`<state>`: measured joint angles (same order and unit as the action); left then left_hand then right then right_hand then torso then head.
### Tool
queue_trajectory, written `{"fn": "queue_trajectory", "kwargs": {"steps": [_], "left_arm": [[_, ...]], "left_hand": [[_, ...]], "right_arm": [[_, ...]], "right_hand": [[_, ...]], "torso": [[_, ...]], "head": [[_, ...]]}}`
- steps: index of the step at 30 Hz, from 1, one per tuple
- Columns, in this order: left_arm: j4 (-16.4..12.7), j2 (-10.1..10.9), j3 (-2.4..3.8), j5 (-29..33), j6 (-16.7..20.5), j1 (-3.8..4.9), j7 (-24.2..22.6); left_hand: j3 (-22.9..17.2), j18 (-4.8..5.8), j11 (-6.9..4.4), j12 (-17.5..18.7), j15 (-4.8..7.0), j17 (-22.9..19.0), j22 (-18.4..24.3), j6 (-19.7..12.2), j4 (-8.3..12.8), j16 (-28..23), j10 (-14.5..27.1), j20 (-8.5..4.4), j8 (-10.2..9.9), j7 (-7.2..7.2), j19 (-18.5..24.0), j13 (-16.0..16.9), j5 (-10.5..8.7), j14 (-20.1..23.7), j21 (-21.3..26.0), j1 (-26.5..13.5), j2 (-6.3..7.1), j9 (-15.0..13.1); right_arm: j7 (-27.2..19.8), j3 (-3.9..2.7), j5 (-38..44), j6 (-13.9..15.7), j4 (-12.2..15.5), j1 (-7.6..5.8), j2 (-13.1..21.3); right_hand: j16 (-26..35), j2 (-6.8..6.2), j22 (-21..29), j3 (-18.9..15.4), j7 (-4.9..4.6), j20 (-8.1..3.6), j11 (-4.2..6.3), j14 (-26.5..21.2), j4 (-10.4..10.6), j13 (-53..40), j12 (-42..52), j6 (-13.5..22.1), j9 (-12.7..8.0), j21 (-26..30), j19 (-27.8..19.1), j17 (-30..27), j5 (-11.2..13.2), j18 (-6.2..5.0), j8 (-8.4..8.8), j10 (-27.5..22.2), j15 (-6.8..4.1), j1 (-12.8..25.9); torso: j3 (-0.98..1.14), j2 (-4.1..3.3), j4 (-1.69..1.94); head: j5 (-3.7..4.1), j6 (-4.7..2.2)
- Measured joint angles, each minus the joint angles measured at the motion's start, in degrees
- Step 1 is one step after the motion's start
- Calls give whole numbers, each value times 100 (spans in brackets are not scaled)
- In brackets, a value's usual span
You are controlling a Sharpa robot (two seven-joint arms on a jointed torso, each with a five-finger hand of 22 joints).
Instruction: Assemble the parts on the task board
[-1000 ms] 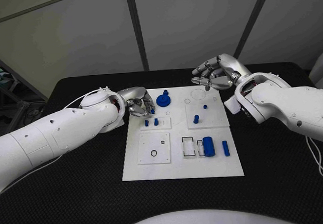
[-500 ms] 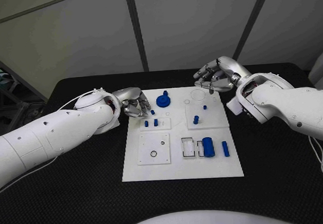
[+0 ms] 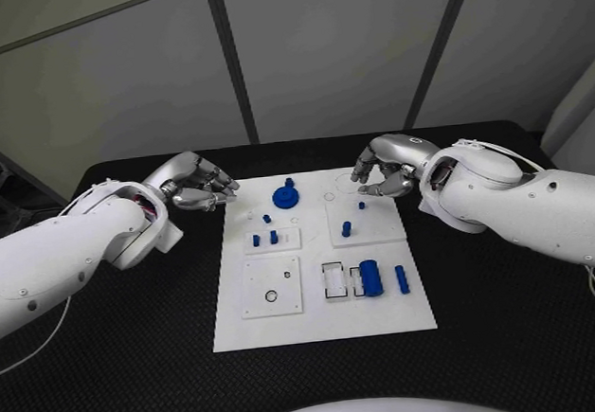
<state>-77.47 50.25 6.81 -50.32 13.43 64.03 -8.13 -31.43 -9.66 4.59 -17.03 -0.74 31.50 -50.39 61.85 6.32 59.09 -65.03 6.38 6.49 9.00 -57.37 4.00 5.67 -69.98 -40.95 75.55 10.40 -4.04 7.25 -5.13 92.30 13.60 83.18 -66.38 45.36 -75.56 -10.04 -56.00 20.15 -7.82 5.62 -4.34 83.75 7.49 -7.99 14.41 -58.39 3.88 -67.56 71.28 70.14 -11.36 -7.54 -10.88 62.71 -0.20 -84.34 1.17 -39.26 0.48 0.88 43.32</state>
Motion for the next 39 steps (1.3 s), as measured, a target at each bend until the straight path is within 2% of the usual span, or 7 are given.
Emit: {"fn": "queue_trajectory", "kwargs": {"steps": [3,7,14,17,19,31,39], "left_arm": [[-144,78,0,874,108,0,-166],[-334,168,1,1804,251,-1,-361],[-534,286,1,2686,431,-4,-572],[-565,316,1,2899,490,-5,-635],[-578,330,1,2987,520,-6,-665],[-616,362,1,3271,616,-6,-773],[-618,362,1,3347,629,-6,-787]], "left_hand": [[58,1,0,0,-9,-125,41,0,-34,-81,0,29,0,0,29,0,0,69,80,-29,23,10],[109,1,22,0,-16,-222,93,0,-62,-119,-22,29,0,0,28,0,0,130,158,-92,0,10],[158,1,22,0,-25,-246,139,0,-79,-150,-22,49,0,0,49,6,0,165,226,-115,-24,15],[174,1,22,0,-27,-246,145,0,-95,-150,-22,49,0,0,49,6,0,168,244,-115,-24,15],[174,2,22,0,-28,-253,153,0,-95,-150,-22,49,0,0,49,6,0,168,244,-115,-24,15],[190,1,22,0,-8,-259,168,20,-79,-170,-21,50,-21,20,48,11,0,189,267,-114,-24,14],[190,1,22,0,-8,-267,177,20,-79,-170,-21,50,-21,20,48,10,0,189,289,-114,-24,14]], "right_arm": [[112,18,431,-30,0,43,-37],[220,23,812,-50,-11,70,-93],[334,122,1100,-139,-29,107,-114],[367,137,1157,-202,-23,122,-121],[380,141,1177,-237,-19,131,-127],[418,158,1225,-398,-94,220,-197],[418,149,1224,-420,-130,233,-246]], "right_hand": [[-42,-51,-42,22,-3,20,-68,0,-22,69,-105,3,0,-45,20,38,0,-1,63,-72,0,51],[-79,-80,-92,37,-24,35,-78,20,-37,123,-170,24,0,-85,34,79,0,-1,113,-122,20,81],[-131,-111,-248,51,-44,53,-98,20,-52,164,-202,44,0,-197,92,138,0,-1,179,-142,20,112],[-146,-112,-282,51,-44,72,-98,19,-52,171,-225,44,0,-200,112,152,0,1,179,-142,20,112],[-146,-111,-305,51,-44,72,-98,19,-52,176,-225,44,0,-233,112,165,0,90,179,-142,20,112],[-224,-111,-428,181,-103,72,-97,19,-118,233,-225,-54,14,-333,153,218,-1,89,225,-131,20,112],[-301,127,-688,484,-47,31,-22,19,-280,266,-195,-377,63,-544,278,301,109,89,207,229,20,-3]], "torso": [[-3,3,4],[-7,3,5],[-12,2,8],[-10,-1,8],[-9,-4,8],[-2,-8,3],[1,-8,4]], "head": [[27,-18],[41,-42],[46,-36],[43,-32],[37,-29],[38,3],[26,26]]}}
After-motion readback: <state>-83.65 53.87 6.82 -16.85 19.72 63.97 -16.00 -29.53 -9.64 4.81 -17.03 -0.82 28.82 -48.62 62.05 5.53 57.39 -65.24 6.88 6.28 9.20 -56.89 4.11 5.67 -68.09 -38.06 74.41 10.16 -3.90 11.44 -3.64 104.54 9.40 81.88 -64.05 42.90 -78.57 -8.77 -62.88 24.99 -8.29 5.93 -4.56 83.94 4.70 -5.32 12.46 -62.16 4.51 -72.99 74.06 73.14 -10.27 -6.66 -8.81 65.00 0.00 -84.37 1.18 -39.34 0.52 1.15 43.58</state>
